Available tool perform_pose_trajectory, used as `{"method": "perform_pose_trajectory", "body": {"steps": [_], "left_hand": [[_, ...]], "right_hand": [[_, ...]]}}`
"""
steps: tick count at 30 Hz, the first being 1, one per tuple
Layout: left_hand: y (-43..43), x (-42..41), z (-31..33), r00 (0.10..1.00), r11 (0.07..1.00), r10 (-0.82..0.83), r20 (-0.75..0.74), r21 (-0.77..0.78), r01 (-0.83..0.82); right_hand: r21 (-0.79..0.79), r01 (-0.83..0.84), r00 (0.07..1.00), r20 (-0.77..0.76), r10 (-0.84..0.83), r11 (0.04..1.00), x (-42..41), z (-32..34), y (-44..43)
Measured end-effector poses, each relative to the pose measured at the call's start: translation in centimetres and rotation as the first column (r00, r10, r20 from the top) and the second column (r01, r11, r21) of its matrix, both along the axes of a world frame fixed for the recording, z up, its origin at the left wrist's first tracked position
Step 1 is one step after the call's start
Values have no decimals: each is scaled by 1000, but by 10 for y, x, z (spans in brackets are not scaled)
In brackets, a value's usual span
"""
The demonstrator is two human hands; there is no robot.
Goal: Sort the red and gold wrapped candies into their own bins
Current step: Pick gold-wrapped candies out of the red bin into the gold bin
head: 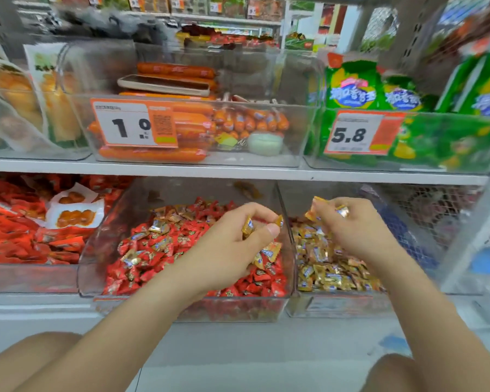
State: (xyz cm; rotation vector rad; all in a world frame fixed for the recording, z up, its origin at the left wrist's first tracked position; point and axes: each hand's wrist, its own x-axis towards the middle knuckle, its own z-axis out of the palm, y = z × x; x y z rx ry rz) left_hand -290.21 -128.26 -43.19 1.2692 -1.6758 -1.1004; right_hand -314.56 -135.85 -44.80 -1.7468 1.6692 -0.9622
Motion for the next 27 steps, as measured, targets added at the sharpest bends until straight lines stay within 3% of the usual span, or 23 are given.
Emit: {"method": "perform_pose_trajectory", "body": {"steps": [2, 7, 10, 12, 13, 15, 17, 20, 23, 27], "left_hand": [[-6, -35, -2, 996, 993, -41, 83, -110, 50], [-40, -127, -27, 968, 963, 23, 249, -267, 46], [-70, -164, -50, 945, 931, 195, 263, -351, -95], [-85, -176, -65, 939, 953, 180, 294, -287, -93], [-91, -180, -70, 916, 972, 127, 381, -233, -38], [-94, -185, -73, 778, 989, 10, 628, -121, 85], [-88, -183, -65, 668, 970, 23, 744, -177, 164], [-70, -162, -43, 696, 873, 170, 698, -434, 223], [-49, -124, -29, 747, 778, 300, 593, -605, 168], [-33, -53, -31, 768, 806, 381, 515, -592, -3]], "right_hand": [[-196, 116, 932, -318, -175, 974, -34, -23, -14], [-6, -40, 824, -566, 29, 999, -82, -53, -16], [-105, -58, 880, -475, 1, 993, -99, -52, -8], [-202, -37, 920, -389, -46, 979, -105, -45, -3], [-240, -22, 930, -361, -69, 971, -107, -42, -3], [-242, 17, 937, -335, -100, 970, -108, -41, 1], [-225, 40, 945, -308, -109, 974, -102, -39, 6], [-251, 0, 954, -289, -75, 968, -77, -25, 17], [-273, -93, 964, -265, 18, 958, -42, -14, 27], [-235, -243, 935, -314, 163, 941, 18, -9, 36]]}}
